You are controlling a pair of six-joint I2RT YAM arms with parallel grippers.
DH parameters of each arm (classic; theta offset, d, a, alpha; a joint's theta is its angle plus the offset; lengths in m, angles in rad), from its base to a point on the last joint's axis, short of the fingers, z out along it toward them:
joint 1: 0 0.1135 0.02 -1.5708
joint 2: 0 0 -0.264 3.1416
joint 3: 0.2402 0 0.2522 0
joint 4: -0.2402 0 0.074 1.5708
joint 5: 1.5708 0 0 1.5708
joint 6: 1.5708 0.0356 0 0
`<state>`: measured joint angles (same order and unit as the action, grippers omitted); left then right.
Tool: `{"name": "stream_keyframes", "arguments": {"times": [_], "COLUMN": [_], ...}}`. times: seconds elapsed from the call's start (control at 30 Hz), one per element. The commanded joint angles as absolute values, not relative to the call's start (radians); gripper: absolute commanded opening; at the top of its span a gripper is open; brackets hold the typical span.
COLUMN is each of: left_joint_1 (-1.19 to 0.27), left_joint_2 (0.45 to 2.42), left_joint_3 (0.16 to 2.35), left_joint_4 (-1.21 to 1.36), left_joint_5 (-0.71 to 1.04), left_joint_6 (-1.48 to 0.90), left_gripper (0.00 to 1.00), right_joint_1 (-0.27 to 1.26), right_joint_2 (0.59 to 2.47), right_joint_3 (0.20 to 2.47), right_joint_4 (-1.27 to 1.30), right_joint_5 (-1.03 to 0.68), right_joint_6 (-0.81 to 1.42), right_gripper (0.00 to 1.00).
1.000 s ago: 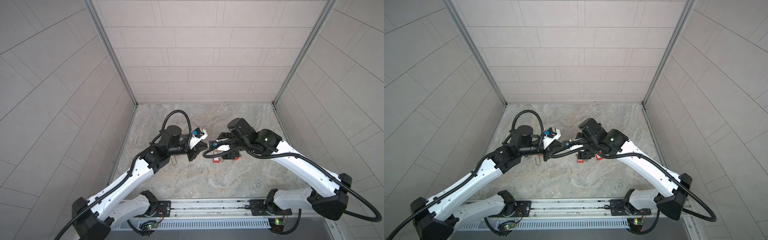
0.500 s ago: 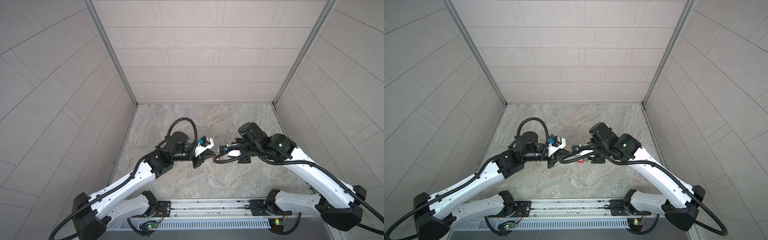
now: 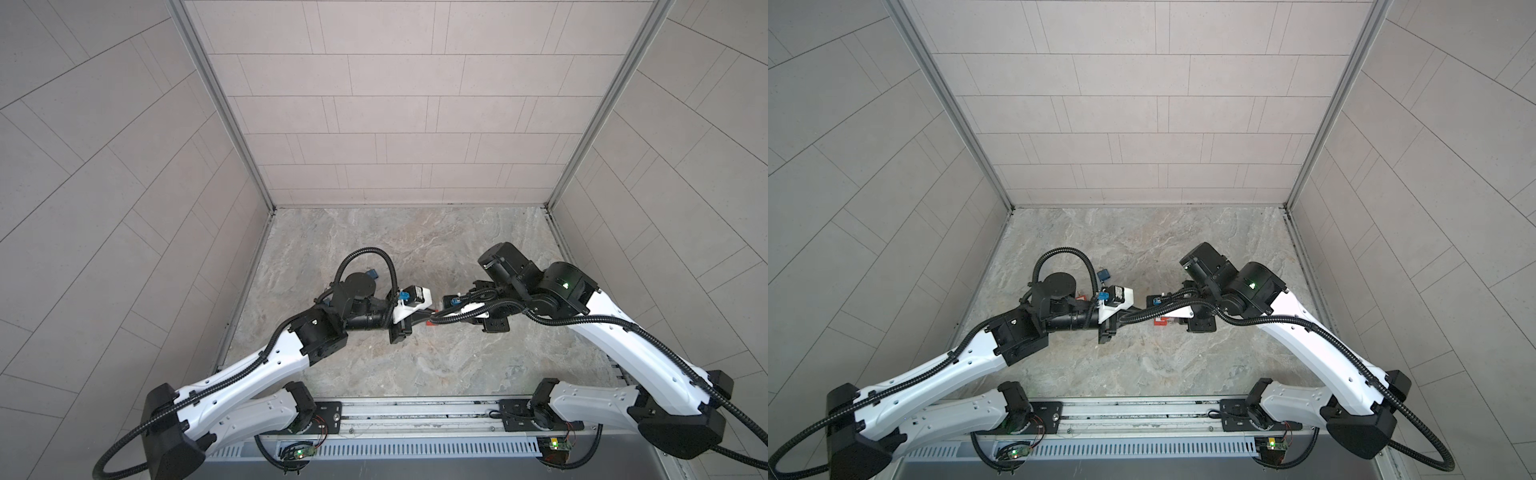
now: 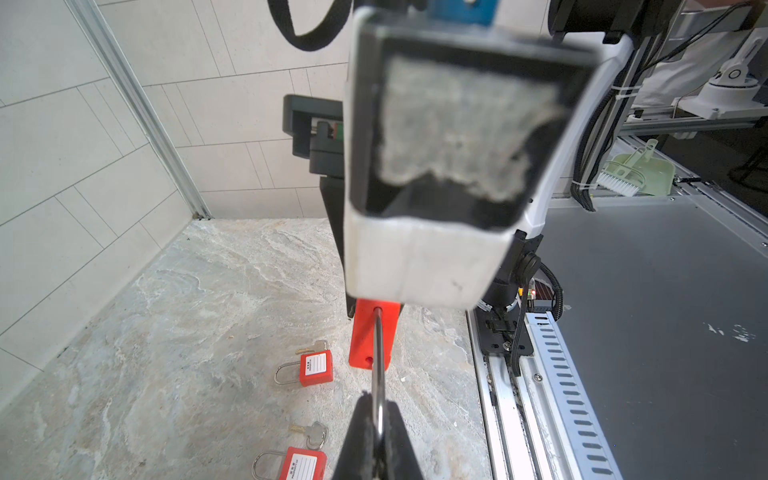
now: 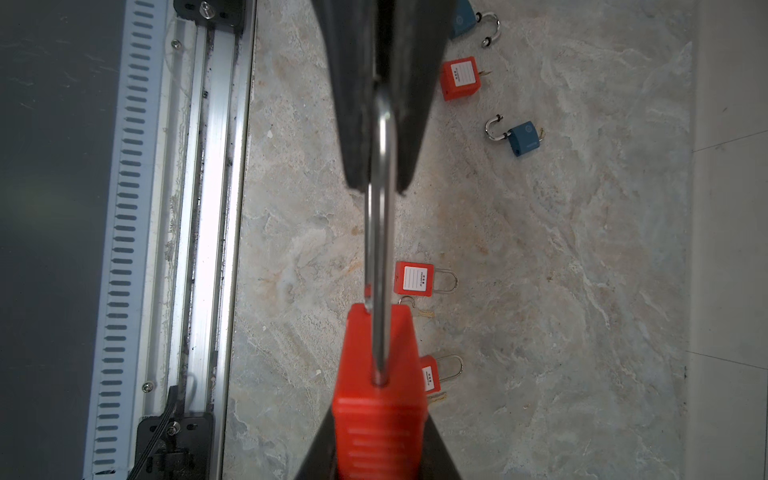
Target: Lock with the key
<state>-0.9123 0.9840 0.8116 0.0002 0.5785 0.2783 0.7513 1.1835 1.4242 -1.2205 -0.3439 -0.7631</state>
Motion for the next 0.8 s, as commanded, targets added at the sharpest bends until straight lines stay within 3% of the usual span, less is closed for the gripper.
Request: {"name": "stream_keyframes", "arguments": {"times": [0.0, 0.27, 0.77], "left_joint_1": [-0.952, -1.011, -1.015], "left_joint_2": [0.968, 0.975, 1.045], "left_joint_3": [0.767, 0.732, 0.618], "left_joint_4": [0.101, 0.154, 0.491], "left_joint_5": [0.495, 0.454, 0.453], "left_joint_6": [0.335, 0.349, 0.085], "left_gripper": [0.00, 0.00, 0.00], "right_joint_1": [0.755, 0.754, 0.756], "right_joint_2": [1.204, 1.235, 1.276], "right_joint_3": [1.467, 1.508, 1.543], "right_joint_4": [-1.264, -1.271, -1.116], "right_joint_5": [-0.438, -0.463, -0.492], "right_joint_6": [-0.795, -0.811, -0.784], "right_gripper": [0.18, 0.18, 0.18]}}
